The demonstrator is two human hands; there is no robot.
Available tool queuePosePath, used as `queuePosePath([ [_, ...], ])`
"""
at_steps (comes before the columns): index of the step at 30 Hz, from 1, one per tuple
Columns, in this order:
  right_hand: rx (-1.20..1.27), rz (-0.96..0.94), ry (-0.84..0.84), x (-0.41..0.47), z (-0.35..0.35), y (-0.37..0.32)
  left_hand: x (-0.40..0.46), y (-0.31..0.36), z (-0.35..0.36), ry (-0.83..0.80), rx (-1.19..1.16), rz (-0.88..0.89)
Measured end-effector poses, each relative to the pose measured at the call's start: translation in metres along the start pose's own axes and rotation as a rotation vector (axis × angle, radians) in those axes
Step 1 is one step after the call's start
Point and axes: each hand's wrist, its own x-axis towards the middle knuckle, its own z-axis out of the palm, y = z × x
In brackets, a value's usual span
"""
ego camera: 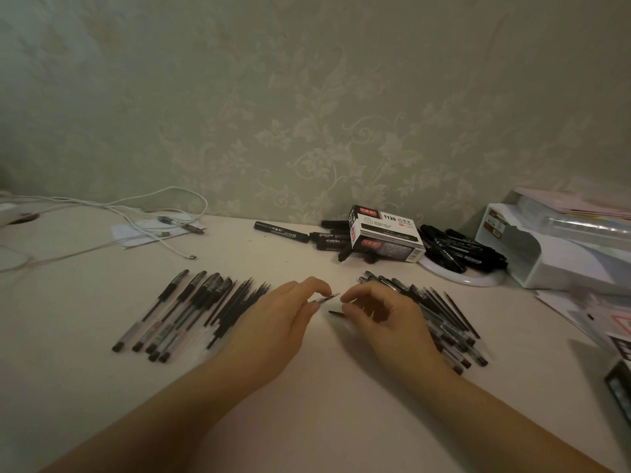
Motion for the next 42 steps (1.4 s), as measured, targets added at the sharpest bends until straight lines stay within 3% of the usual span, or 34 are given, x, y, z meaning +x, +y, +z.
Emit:
queuePosePath([
  [3,-0.24,-0.133,-0.052,-0.002,0.006,0.001,0.001,-0.003,0.0,0.019,-0.005,-0.027],
  [7,-0.384,-0.202,-0.134,-0.003,0.01,0.006,0.0,-0.005,0.0,0.017,-0.012,-0.024],
  [22,-0.336,-0.165,-0.122,-0.002,0.01,0.004,-0.001,-0.006,0.004,0.002,-0.057,-0.039],
  [27,-0.132,-0.089,0.031,-0.002,0.005,-0.009,0.001,-0.001,0.002,0.042,-0.119,-0.005],
  [31,0.286,0.1,-0.075,-0.002,0.005,-0.022,0.001,0.005,0.004,0.062,-0.172,0.053],
  [36,0.483,0.247,-0.097,0.002,0.003,-0.02,0.0,0.004,0.007,0.042,-0.163,0.087],
  [42,0.67,0.379,0.159,0.021,-0.018,-0.013,-0.001,-0.001,0.012,-0.034,-0.083,0.003],
])
